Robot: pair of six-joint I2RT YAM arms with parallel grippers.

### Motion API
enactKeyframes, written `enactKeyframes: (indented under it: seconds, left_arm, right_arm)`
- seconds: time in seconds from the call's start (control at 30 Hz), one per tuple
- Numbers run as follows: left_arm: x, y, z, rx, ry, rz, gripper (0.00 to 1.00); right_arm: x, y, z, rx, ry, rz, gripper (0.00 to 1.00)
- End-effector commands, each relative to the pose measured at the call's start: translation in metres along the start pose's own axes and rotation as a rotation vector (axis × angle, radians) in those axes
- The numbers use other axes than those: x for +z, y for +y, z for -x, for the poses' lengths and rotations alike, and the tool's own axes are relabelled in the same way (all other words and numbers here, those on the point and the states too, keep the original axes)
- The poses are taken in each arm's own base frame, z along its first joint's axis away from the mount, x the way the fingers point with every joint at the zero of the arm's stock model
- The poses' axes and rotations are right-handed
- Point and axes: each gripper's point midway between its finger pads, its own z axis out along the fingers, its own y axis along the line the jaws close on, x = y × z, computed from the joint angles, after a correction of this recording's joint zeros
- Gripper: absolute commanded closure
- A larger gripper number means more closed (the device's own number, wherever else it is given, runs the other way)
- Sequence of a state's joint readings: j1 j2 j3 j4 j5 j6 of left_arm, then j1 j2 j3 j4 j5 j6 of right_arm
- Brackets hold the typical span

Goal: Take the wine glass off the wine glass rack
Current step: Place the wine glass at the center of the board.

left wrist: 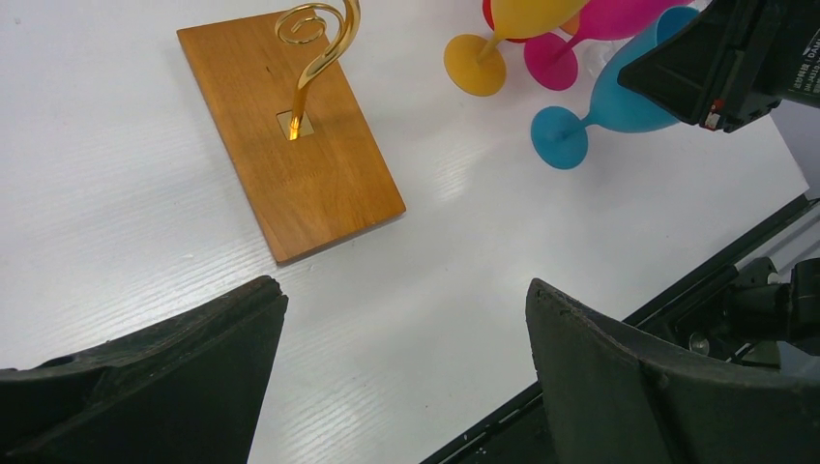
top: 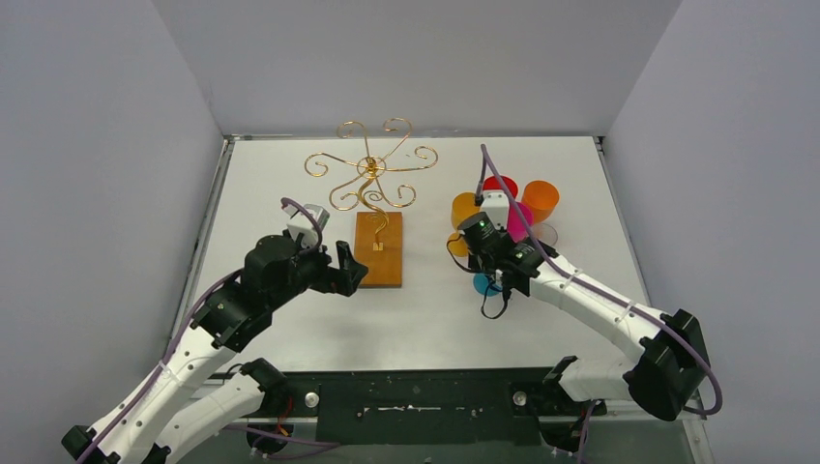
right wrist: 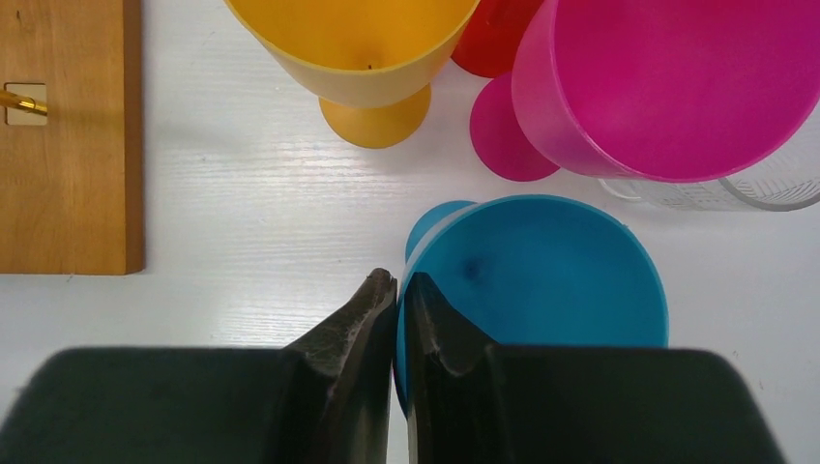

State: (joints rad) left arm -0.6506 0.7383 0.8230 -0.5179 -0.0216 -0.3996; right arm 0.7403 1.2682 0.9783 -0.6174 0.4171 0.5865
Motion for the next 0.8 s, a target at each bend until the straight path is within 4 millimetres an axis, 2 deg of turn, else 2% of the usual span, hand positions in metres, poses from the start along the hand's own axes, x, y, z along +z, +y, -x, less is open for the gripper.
enactKeyframes:
  seconds: [0.0,0.13,0.17,0.3,0.33,0.4,0.47,0.6,0.77]
  left_arm:
    - [-0.008,-0.003,0.008,0.005,-0.036,-0.02,0.07]
    - [-0.008,0.001,0.004,0.005,-0.018,-0.001,0.07]
    - [-0.008,0.002,0.003,0.006,-0.016,0.002,0.07]
    - [-0.005,0.001,0.002,0.001,-0.013,0.001,0.07]
    - [-0.004,0.001,0.002,0.0,-0.013,-0.001,0.07]
    - [-0.003,0.001,0.002,-0.001,-0.009,-0.002,0.07]
    - [-0.003,0.001,0.001,-0.001,-0.004,-0.001,0.07]
    - [-0.005,0.005,0.003,0.017,-0.004,0.023,0.07]
    - [-0.004,0.024,0.007,0.04,0.01,0.116,0.07]
  right_arm:
    - [0.003,0.002,0.014,0.008,-0.022,-0.013,0.9]
    - [-0.001,-0.01,0.02,-0.006,-0.013,-0.046,0.85]
    - [-0.002,-0.01,0.021,-0.002,-0.011,-0.036,0.79]
    - [-0.006,-0.006,0.024,0.013,0.005,0.02,0.69]
    - [-0.007,-0.005,0.025,0.015,0.009,0.026,0.65]
    - [-0.009,-0.005,0.027,0.018,0.008,0.027,0.47]
    - [-0.013,-0.007,0.032,0.015,0.003,0.022,0.39]
    - [-0.029,-0.008,0.05,0.012,-0.04,0.045,0.26]
    - [-0.058,-0.013,0.08,0.01,-0.137,0.075,0.17]
